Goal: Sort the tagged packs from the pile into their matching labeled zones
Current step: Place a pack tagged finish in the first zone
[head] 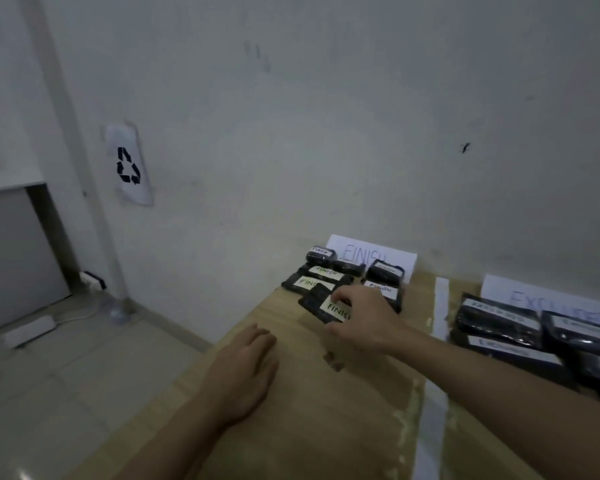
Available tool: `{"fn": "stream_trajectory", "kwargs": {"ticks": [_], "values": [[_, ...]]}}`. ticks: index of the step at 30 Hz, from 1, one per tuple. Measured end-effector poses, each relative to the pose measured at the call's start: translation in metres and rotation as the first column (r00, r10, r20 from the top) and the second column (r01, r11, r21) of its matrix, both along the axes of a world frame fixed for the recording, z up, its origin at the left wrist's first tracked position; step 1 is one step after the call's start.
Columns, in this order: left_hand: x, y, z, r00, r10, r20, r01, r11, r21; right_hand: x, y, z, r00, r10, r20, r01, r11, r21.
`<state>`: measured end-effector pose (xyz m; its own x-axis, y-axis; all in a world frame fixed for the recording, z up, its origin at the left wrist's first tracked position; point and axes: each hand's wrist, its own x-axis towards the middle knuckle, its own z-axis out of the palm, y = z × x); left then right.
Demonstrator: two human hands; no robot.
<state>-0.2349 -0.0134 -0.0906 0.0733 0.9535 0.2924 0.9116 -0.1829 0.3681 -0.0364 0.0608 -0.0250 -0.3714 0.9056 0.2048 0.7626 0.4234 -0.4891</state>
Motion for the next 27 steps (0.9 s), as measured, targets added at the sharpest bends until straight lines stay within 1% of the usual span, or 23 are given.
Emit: {"fn": "stream_trajectory", "kwargs": {"ticks": [3, 6, 10, 12, 16, 20, 23, 27], "values": [[-0.004, 0.003, -0.007, 0.999, 0.019, -0.032, -0.019, 1.000, 0.014, -0.032, 0.014, -0.012, 0.996, 0.054, 0.075, -0.051, 0.998, -0.029], [-0.004, 0.003, -0.009, 0.999, 0.018, -0.038, -0.017, 0.999, 0.029, -0.058, 0.030, -0.020, 0.990, 0.080, 0.114, -0.079, 0.997, -0.008], [-0.007, 0.005, -0.012, 0.999, 0.018, -0.030, -0.018, 1.000, 0.020, -0.082, 0.048, -0.028, 0.990, 0.073, 0.124, -0.075, 0.997, 0.010], [-0.008, 0.006, -0.012, 0.999, 0.022, -0.029, -0.021, 0.999, 0.024, -0.087, 0.052, -0.033, 0.984, 0.047, 0.169, -0.051, 0.999, 0.019], [-0.010, 0.007, -0.014, 0.999, 0.017, -0.029, -0.017, 1.000, 0.024, -0.088, 0.054, -0.045, 0.979, 0.002, 0.202, -0.009, 0.999, 0.034], [-0.009, 0.006, -0.011, 1.000, 0.014, -0.015, -0.013, 1.000, 0.023, -0.085, 0.050, -0.043, 0.967, -0.008, 0.253, -0.012, 0.997, 0.079], [-0.008, 0.005, -0.008, 0.998, 0.011, -0.057, -0.011, 1.000, 0.012, -0.074, 0.042, -0.032, 0.960, 0.002, 0.280, -0.033, 0.994, 0.106], [-0.003, 0.003, 0.000, 0.991, 0.011, -0.136, -0.018, 0.999, -0.049, -0.037, 0.033, -0.009, 0.969, 0.043, 0.245, -0.071, 0.992, 0.109]]}}
